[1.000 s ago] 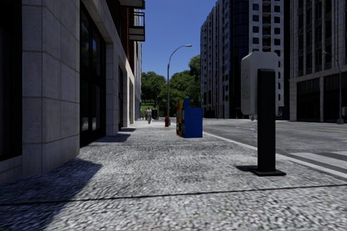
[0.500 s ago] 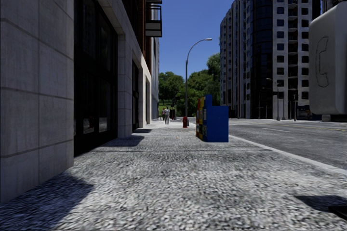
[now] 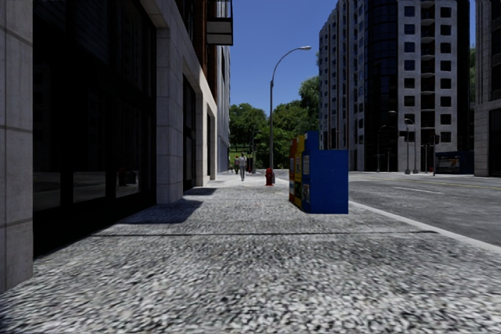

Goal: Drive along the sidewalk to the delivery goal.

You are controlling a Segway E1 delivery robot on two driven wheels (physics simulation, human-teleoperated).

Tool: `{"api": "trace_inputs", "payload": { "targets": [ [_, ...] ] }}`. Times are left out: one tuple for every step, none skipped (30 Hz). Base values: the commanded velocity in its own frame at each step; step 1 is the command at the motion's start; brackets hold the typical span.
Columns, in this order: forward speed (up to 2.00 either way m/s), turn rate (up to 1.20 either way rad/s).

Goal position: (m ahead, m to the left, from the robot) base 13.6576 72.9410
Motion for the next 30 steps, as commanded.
{"api": "trace_inputs", "payload": {
  "targets": [
    [2.0,0.19],
    [2.0,0.19],
    [2.0,0.19],
    [2.0,0.19],
    [2.0,0.19],
    [2.0,0.19],
    [2.0,0.19],
    [2.0,0.19],
    [2.0,0.19],
    [2.0,0.19],
    [2.0,0.19],
    [2.0,0.19],
    [2.0,0.19],
    [2.0,0.14],
    [2.0,0.14],
    [2.0,0.14],
    [2.0,0.14],
    [2.0,0.14],
    [2.0,0.14],
    [2.0,0.14],
    [2.0,0.1],
    [2.0,0.02],
    [2.0,0.0],
    [2.0,0.0],
    [2.0,0.0],
    [2.0,0.0],
    [2.0,0.0],
    [2.0,0.0],
    [2.0,0.0],
    [2.0,0.09]
  ]
}}
